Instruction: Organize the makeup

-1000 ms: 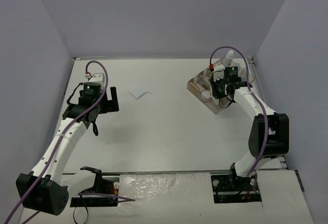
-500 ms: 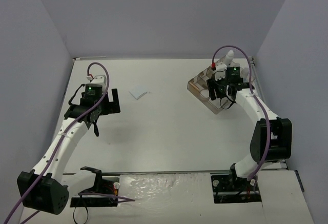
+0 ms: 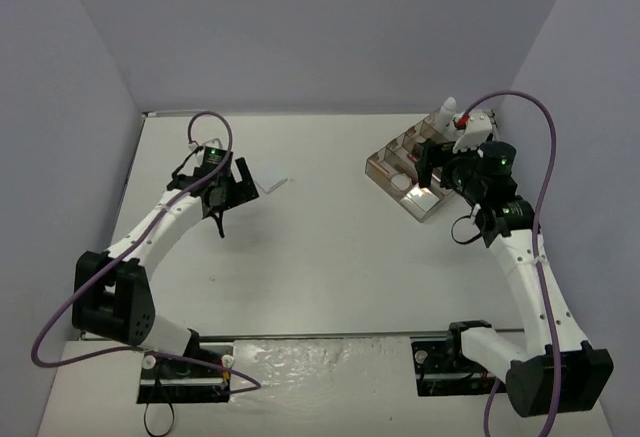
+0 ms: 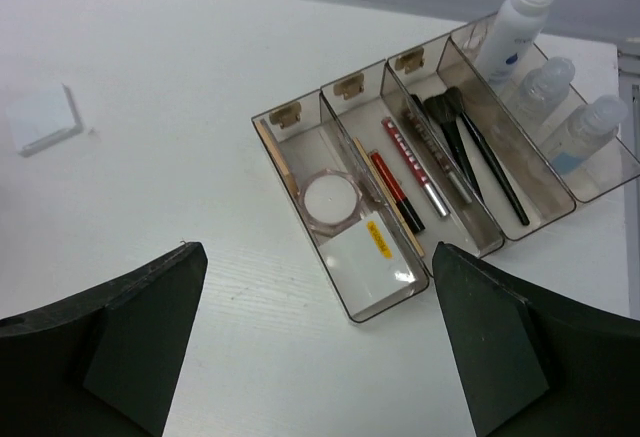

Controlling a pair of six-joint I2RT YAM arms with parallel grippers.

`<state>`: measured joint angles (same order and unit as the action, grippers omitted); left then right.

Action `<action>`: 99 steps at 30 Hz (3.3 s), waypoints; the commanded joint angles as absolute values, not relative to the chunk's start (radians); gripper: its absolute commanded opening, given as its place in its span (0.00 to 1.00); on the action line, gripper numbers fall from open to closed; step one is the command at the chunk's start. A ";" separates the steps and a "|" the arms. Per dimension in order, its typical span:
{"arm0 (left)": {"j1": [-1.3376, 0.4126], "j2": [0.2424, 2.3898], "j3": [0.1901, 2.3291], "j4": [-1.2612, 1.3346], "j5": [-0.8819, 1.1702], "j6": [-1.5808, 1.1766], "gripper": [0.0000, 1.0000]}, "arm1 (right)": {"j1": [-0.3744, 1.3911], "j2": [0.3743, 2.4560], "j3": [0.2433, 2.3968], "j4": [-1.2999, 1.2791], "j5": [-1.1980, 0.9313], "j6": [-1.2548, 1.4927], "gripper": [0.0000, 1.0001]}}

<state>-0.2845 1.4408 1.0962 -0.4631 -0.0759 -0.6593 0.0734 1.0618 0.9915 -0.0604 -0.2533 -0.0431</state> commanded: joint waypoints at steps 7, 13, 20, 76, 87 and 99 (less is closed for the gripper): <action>-0.421 1.830 1.514 -0.391 -0.371 -0.947 0.97 | 0.077 1.018 0.888 0.109 -0.357 0.075 1.00; -0.426 2.077 1.724 -0.470 -0.439 -1.022 0.97 | 0.080 1.010 0.864 0.135 -0.400 0.084 1.00; -0.428 2.191 1.855 -0.579 -0.490 -1.082 0.97 | 0.121 1.010 0.862 0.141 -0.372 0.065 1.00; -0.840 1.172 0.941 0.075 0.040 -0.011 0.19 | 0.361 1.200 0.990 0.092 -0.860 0.284 0.99; -0.877 1.151 0.944 0.162 0.150 0.024 0.19 | 0.466 1.233 0.986 0.137 -0.777 0.328 0.94; -0.886 1.162 0.903 0.229 0.162 0.020 0.19 | 0.514 1.262 0.969 0.204 -0.773 0.338 0.32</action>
<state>-0.8780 1.1750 0.8913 0.0938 0.1421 0.0041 0.5022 1.2657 0.9489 0.1010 -0.7607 0.3342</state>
